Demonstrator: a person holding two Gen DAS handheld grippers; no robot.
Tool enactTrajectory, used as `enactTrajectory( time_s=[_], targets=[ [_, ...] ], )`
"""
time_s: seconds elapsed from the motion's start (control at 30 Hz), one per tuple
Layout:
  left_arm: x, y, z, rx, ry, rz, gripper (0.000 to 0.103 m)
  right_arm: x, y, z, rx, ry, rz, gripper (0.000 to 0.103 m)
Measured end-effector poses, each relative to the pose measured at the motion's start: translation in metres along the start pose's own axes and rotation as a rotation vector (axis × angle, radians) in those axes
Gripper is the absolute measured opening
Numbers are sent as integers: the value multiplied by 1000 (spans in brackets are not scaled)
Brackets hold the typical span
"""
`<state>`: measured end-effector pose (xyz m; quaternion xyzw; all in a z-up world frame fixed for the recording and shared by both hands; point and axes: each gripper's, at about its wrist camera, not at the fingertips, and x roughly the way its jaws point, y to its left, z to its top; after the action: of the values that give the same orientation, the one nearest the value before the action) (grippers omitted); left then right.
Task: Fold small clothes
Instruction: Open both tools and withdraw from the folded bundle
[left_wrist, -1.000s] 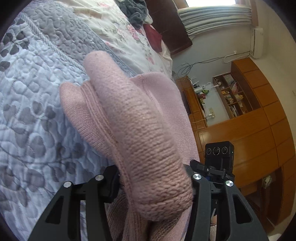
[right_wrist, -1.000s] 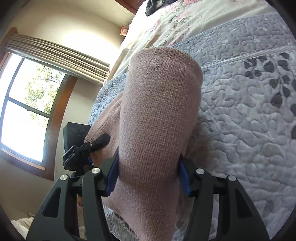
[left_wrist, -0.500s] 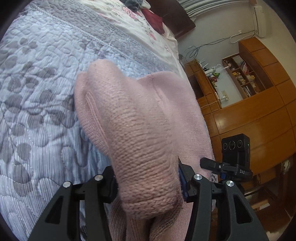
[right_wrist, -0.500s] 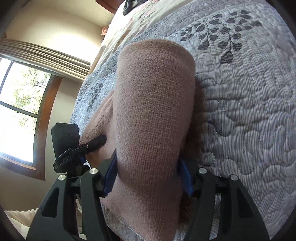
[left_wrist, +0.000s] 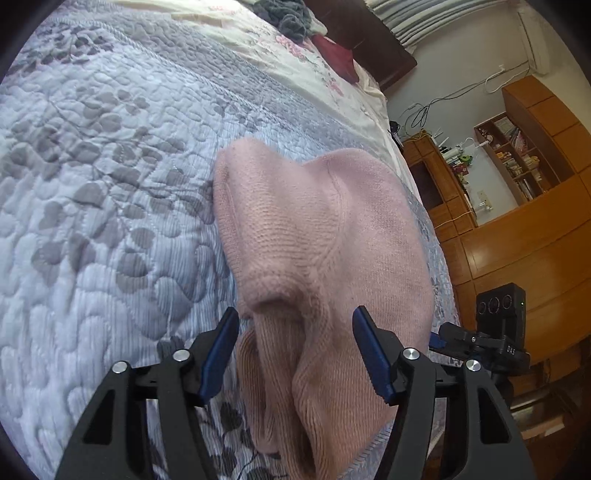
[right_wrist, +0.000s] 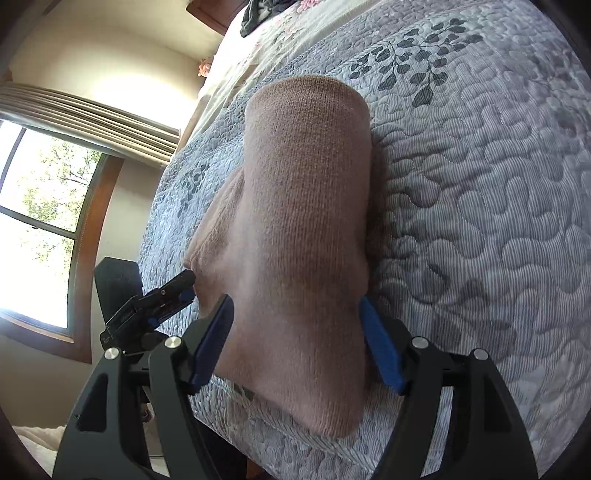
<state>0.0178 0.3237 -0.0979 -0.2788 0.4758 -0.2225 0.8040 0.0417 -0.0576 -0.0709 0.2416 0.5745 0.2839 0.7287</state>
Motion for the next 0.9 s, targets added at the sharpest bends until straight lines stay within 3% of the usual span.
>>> enactTrajectory(
  time_s=[0.1, 0.23, 0.3, 0.37, 0.47, 0.73, 0.9],
  targets=[
    [-24, -20, -18, 85, -52, 39, 64, 0, -4, -18, 2, 16, -28, 71],
    [-25, -42, -38, 155, -30, 62, 64, 6, -14, -33, 29, 35, -47, 70],
    [-17, -46, -47, 174, -8, 93, 64, 11, -17, -37, 41, 37, -59, 66],
    [-8, -46, -52, 184, 16, 147, 64, 16, -17, -39, 52, 49, -47, 41],
    [-2, -39, -55, 202, 28, 221, 63, 14, -13, -42, 37, 32, -59, 29],
    [8, -14, -59, 165, 59, 259, 66, 26, -18, -48, 42, 30, -109, 26],
    [6, -10, -59, 151, 64, 249, 66, 29, -20, -50, 75, 14, -101, 30]
  ],
)
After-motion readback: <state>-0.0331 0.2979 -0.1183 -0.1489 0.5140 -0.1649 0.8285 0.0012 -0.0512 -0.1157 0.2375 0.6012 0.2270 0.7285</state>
